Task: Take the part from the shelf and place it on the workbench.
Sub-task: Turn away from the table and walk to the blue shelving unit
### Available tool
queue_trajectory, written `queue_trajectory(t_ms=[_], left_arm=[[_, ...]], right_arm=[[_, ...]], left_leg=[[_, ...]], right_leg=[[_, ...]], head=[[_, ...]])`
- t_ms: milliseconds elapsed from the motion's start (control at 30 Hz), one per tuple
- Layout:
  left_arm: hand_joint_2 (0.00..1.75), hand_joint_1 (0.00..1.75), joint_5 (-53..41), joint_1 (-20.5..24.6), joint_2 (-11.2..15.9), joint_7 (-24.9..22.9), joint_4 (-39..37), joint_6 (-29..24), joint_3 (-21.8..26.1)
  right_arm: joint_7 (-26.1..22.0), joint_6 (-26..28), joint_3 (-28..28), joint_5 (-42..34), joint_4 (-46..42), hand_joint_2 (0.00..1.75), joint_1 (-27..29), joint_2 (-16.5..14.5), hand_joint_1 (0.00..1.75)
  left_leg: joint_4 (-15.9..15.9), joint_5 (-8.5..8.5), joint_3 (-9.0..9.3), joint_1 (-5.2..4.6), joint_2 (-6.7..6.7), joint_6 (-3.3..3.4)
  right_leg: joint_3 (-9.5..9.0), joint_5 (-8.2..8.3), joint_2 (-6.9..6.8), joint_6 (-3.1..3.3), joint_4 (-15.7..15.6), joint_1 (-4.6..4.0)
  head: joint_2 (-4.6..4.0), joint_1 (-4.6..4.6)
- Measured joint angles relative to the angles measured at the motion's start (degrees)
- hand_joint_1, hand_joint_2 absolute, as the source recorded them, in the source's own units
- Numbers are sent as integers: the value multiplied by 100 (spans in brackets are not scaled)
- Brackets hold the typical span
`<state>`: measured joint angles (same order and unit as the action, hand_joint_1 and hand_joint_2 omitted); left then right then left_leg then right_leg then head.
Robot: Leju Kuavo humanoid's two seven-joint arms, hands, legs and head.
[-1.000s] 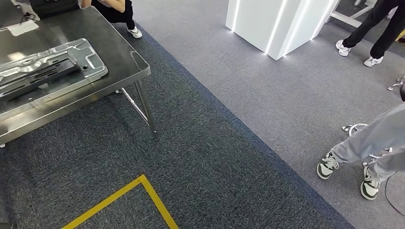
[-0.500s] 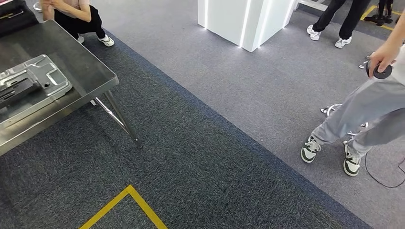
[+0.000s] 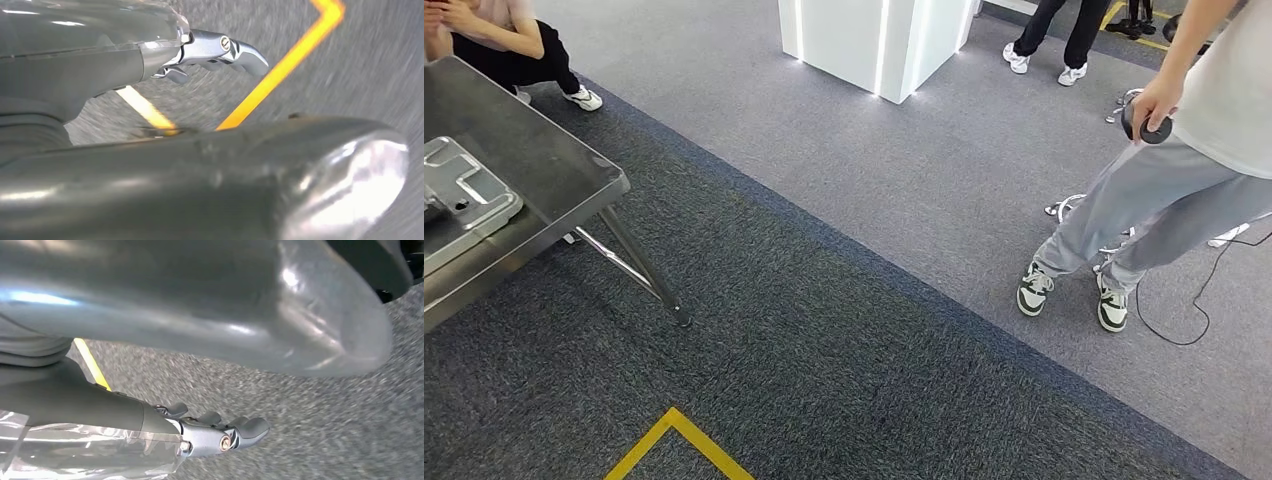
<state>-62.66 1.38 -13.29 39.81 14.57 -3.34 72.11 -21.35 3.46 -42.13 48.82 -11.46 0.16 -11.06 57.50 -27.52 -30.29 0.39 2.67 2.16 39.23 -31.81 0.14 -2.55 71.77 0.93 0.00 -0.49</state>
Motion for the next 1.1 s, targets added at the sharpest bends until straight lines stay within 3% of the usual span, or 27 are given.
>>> queue_trajectory(t_ms=[100,167,233,300,367,400,433,467,500,533,600,667,733,800,833,900,933,967,1000,1033,1100], left_arm=[[0,0,639,-43,-6,-63,-2,108,-660],[0,0,679,-58,8,-186,-22,235,-876],[0,0,661,-69,23,-319,-34,318,-1004],[0,0,588,-92,49,-438,-39,351,-1101],[0,0,490,-128,81,-529,-47,368,-1173],[0,0,448,-146,92,-561,-56,384,-1199],[0,0,405,-167,104,-587,-64,401,-1225],[0,0,367,-183,112,-605,-73,418,-1246],[0,0,323,-195,119,-621,-77,427,-1267],[0,0,282,-202,126,-630,-80,434,-1284],[0,0,202,-205,140,-644,-85,447,-1298],[0,0,132,-202,150,-659,-90,456,-1298],[0,0,62,-196,154,-669,-92,459,-1299],[0,0,-11,-192,154,-669,-95,462,-1300],[0,0,-37,-193,153,-669,-98,464,-1301],[0,0,-61,-204,154,-669,-104,467,-1301],[0,0,-63,-208,155,-670,-106,467,-1301],[0,0,-64,-209,155,-670,-110,467,-1301],[0,0,-67,-207,155,-670,-114,467,-1301],[0,0,-74,-204,154,-670,-118,468,-1301],[0,0,-111,-201,154,-670,-123,473,-1301]], right_arm=[[10,-1,-69,59,-9,0,15,-6,0],[23,-19,-107,109,-17,0,11,-9,0],[29,-33,-143,154,-25,0,12,-10,0],[32,-28,-171,191,-30,0,6,-18,0],[38,-1,-195,215,-33,0,-9,-29,0],[50,15,-213,220,-34,0,-16,-33,0],[69,27,-238,218,-34,0,-21,-39,0],[98,33,-267,209,-34,0,-21,-43,0],[141,38,-299,191,-34,0,-21,-47,0],[196,40,-339,166,-34,0,-23,-49,0],[340,54,-442,112,-34,0,-32,-53,0],[527,108,-569,73,-36,0,-43,-54,0],[766,211,-703,48,-38,0,-41,-49,0],[1008,319,-834,36,-39,0,-39,-27,0],[1099,358,-895,36,-40,0,-44,-13,0],[1198,394,-991,37,-42,0,-56,12,0],[1217,397,-1026,38,-43,0,-60,22,0],[1229,399,-1054,38,-43,0,-60,31,0],[1240,405,-1079,38,-44,0,-58,38,0],[1262,420,-1102,39,-44,0,-56,46,0],[1356,482,-1146,61,-47,0,-64,62,0]], left_leg=[[8,-57,64,-23,128,-66],[6,-92,98,-39,204,-134],[1,-121,142,-27,270,-202],[173,-269,103,-7,127,-263],[815,-631,-195,10,-118,-298],[1208,-798,-389,12,-175,-306],[1537,-896,-559,13,-204,-311],[1651,-863,-631,13,-214,-308],[1540,-719,-601,13,-220,-297],[1228,-496,-478,13,-249,-279],[460,-127,-176,12,-444,-229],[105,-30,-50,-3,-593,-181],[68,-22,-33,-17,-537,-124],[8,22,2,-5,-431,-46],[-22,41,13,4,-370,-11],[-35,42,13,-6,-246,23],[-34,36,10,-12,-179,26],[-33,28,11,-15,-117,24],[-33,18,18,-16,-59,16],[-32,6,31,-14,-8,2],[-24,-30,70,-25,81,-47]], right_leg=[[-581,482,-279,63,-1112,-21],[-696,525,-366,133,-1365,-58],[-697,545,-249,199,-1396,-59],[-722,580,-146,275,-1449,-35],[-723,598,-48,333,-1471,-35],[-715,599,9,349,-1468,-44],[-711,598,78,355,-1463,-55],[-712,597,147,357,-1456,-63],[-717,593,216,355,-1445,-69],[-722,588,284,349,-1432,-73],[-711,572,393,322,-1393,-77],[-674,568,482,264,-1366,-72],[-648,580,560,185,-1369,-57],[-591,492,425,127,-1241,-55],[-493,358,301,100,-1028,-58],[-139,-21,93,45,-312,-43],[33,-156,62,17,32,-27],[124,-188,44,-4,221,-10],[97,-106,26,-20,180,6],[-43,58,-9,-28,-75,19],[-478,397,-196,-13,-874,23]], head=[[0,-3],[0,-10],[0,-13],[0,-14],[0,-16],[0,-18],[0,-18],[0,-18],[0,-18],[0,-17],[0,-16],[0,-15],[0,-14],[0,-8],[0,-4],[0,1],[0,0],[0,0],[0,1],[0,1],[0,1]])
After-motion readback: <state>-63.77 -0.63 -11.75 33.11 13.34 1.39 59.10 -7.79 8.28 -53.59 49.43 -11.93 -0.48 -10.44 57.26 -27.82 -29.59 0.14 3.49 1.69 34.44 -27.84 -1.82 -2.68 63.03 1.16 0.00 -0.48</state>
